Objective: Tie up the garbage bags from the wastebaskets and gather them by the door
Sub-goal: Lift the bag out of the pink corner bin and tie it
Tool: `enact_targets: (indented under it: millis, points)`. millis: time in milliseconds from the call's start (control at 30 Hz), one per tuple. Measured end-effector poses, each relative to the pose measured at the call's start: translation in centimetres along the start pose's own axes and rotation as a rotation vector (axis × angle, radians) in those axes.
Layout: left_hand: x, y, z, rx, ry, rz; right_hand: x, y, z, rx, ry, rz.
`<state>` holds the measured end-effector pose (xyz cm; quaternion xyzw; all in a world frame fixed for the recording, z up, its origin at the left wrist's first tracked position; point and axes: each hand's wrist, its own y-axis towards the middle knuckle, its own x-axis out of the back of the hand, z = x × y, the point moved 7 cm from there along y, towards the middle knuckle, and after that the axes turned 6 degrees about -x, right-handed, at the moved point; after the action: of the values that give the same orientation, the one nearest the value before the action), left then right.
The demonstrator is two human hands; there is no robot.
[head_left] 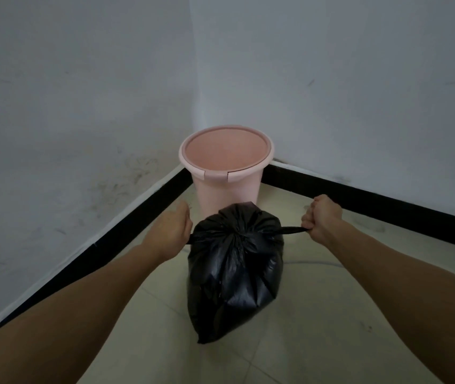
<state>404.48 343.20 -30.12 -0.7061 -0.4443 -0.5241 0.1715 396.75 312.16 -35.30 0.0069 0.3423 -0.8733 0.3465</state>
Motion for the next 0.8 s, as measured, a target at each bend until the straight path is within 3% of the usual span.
enact_targets:
  millis: [100,200,300,400,500,567,700,800]
  points:
    - [-1.1,-0.1,-0.9,-0.065,0.175,0.134,-1.0,-0.4,1.4,0.316,-0.536,-0.032]
    - [-2.3,-0.3,-2.0,-0.131,0.370,0.221,-4.3,-2.9,0.4,0.685,-1.205,0.139]
    - [-4.2,-1.3,-1.5,-0.121,0.400,0.396,-4.9,-4.1,-2.3,0.876,-1.727,0.167]
    - [-4.6,-2.0,-0.6,-0.099,0.443,0.469,-3.9,-4.2,-3.6,0.961,-1.923,0.120]
    - [-4.8,-2.3,0.5,-0.005,0.409,0.523,-3.6,-3.4,-4.3,0.873,-1.903,0.119]
    - [-5.0,-2.2,0.7,0.061,0.269,0.574,-3.3,-2.3,-4.3,0.646,-1.721,0.115]
    - [-5.0,-2.4,0.6,0.229,-0.227,0.592,-2.2,-1.6,-3.8,0.185,-0.892,0.196]
    - [-5.2,-2.6,0.2,0.289,-0.289,0.618,-2.8,-2.2,-5.7,-0.147,-0.465,0.350]
